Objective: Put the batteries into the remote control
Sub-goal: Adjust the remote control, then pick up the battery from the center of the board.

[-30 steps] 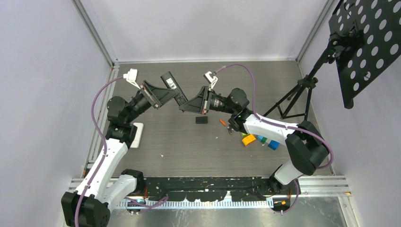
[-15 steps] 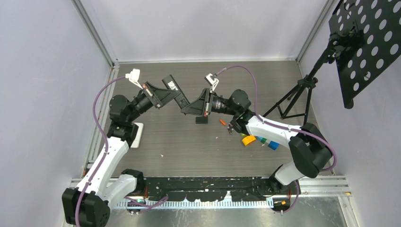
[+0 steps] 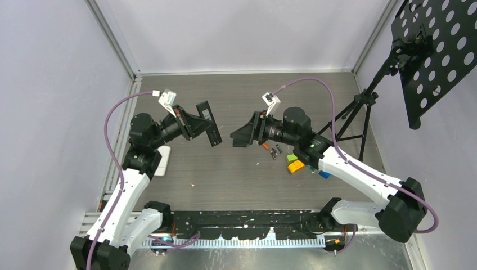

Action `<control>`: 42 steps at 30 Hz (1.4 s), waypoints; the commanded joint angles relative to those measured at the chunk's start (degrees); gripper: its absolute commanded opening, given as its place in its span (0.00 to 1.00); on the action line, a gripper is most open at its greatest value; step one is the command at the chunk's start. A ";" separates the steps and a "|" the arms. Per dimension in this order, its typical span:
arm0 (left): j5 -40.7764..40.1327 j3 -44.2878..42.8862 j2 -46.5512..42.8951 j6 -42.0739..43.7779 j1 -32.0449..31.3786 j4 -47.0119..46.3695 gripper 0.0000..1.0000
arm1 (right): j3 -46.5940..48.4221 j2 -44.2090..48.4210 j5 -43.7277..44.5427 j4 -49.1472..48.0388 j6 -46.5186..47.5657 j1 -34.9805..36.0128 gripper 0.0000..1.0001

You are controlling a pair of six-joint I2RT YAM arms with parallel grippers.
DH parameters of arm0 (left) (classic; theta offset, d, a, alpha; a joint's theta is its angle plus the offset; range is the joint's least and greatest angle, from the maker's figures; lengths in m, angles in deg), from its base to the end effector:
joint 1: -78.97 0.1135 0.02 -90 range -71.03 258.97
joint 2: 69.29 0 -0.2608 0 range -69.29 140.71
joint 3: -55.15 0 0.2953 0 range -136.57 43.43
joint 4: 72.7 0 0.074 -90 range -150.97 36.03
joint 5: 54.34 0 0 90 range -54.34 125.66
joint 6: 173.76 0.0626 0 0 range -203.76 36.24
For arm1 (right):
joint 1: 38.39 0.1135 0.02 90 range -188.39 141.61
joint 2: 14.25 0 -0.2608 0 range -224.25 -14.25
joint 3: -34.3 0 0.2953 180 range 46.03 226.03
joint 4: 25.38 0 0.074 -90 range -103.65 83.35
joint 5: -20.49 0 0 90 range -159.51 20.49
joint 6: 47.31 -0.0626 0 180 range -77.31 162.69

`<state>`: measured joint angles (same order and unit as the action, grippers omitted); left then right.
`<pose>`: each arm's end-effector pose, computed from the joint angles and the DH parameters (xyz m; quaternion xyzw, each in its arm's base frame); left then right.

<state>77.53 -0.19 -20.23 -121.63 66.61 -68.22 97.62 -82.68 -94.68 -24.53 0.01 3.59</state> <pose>0.2481 -0.0972 0.3466 0.1068 0.6906 -0.5098 0.5018 0.2410 0.2527 0.3162 -0.1414 0.7259 0.5596 0.3740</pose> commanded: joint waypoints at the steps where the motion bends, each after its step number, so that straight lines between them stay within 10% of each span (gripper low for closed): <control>1: -0.29 -2.80 -1.94 6.40 -0.04 1.79 0.00 | 3.19 0.03 17.06 17.90 9.44 -0.40 0.61; 10: 0.30 -1.56 -2.25 4.71 -0.03 1.36 0.00 | 7.58 -10.69 39.10 35.88 16.58 -0.41 0.54; 23: 1.11 -0.83 -1.90 3.48 -0.03 1.91 0.00 | 14.80 -28.98 44.22 38.39 21.95 -1.72 0.51; 42: 1.13 -0.68 -0.71 3.37 -0.03 2.44 0.00 | 9.80 -29.90 43.17 39.71 17.36 -3.65 0.31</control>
<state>77.75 -0.52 -20.63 -118.22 66.61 -64.89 107.39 -112.47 -51.45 15.56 18.48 0.48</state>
